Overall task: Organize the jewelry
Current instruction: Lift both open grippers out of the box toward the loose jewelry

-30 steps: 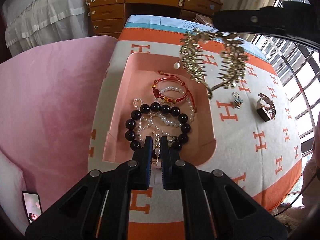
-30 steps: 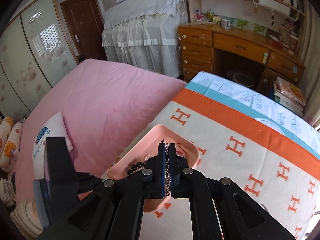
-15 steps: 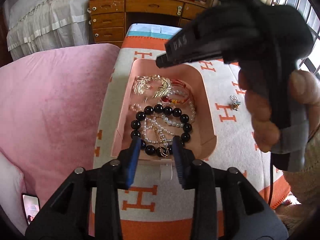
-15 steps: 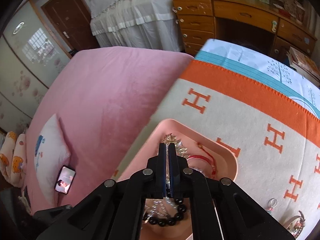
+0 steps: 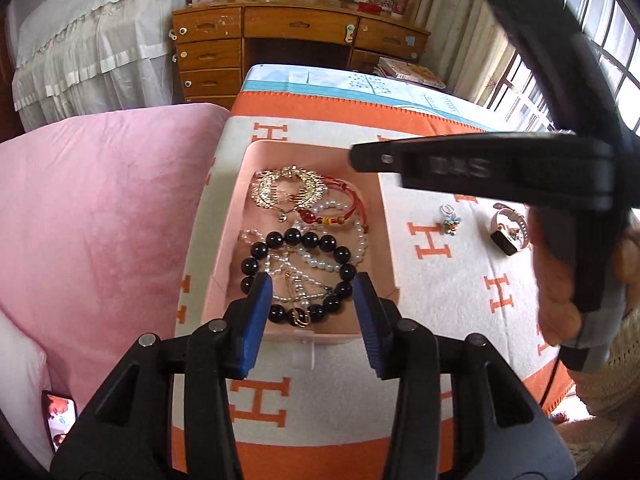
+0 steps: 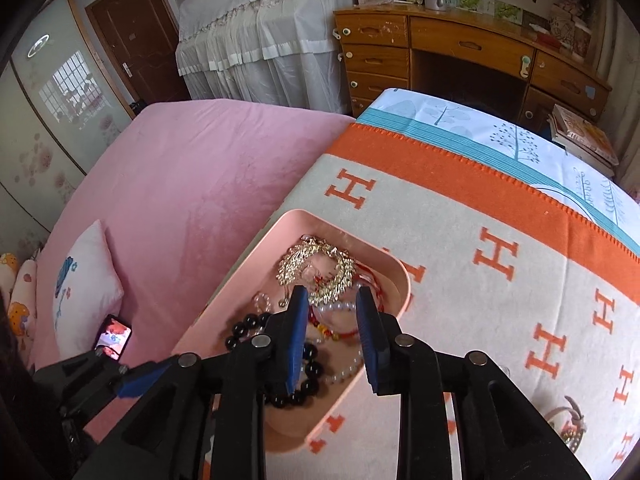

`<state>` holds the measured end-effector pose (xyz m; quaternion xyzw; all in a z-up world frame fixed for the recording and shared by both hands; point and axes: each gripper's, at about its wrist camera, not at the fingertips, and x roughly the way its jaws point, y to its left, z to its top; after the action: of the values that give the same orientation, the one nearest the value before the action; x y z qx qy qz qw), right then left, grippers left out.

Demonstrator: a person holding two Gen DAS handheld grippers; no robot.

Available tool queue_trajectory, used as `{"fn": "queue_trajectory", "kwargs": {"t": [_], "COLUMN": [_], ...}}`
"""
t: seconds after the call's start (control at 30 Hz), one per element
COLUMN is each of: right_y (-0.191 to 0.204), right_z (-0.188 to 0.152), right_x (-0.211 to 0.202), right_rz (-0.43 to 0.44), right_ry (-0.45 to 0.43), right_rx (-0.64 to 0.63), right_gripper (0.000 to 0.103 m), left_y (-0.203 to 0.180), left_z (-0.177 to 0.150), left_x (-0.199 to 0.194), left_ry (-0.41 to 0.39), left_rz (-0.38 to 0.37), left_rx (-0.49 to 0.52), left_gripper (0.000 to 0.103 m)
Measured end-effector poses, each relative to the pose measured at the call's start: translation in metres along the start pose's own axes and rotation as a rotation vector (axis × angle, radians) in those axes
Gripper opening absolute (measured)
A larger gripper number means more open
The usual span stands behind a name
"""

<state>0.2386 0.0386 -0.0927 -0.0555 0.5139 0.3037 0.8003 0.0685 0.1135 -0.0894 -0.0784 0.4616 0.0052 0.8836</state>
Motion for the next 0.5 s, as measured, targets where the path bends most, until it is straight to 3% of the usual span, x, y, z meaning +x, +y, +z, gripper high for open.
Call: {"fn": "queue_trajectory", "kwargs": {"t": [0.13,0.23,0.27,0.3,0.5], "right_y": [-0.013,-0.027,-0.033,-0.04,-0.082], "right_z": [-0.019,-0.033,-0.037,-0.041,-0.069], "right_x": [-0.033,-0.06,-0.069,-0.078,-0.131], "right_rz": [0.01,0.013,0.014,0.011,-0.033], "right_ry": [-0.034,-0.06,-0.069,-0.082,-0.14], "right_rx": [0.024,0.052,0.06,0.07,0.11], "right_gripper": [0.025,0.027,0.033,0.037,0.038], "left_y": [-0.008,-0.017,-0.02,-0.024,-0.055], "left_z": [0.0,0.001,0.002,0.002,0.011], "left_x": [-0.007,-0.012,-0.014,-0.015,-0.019], "left_ry": [-0.005,-0.011,-0.014,-0.015,-0.001], "left_rz": [0.0,-0.018,-0.022,-0.026,-0.031], "left_rx": [0.012,0.018,0.02,0.025,0.063], "left_gripper": [0.041,0.055,0.057,0.057,0.058]}}
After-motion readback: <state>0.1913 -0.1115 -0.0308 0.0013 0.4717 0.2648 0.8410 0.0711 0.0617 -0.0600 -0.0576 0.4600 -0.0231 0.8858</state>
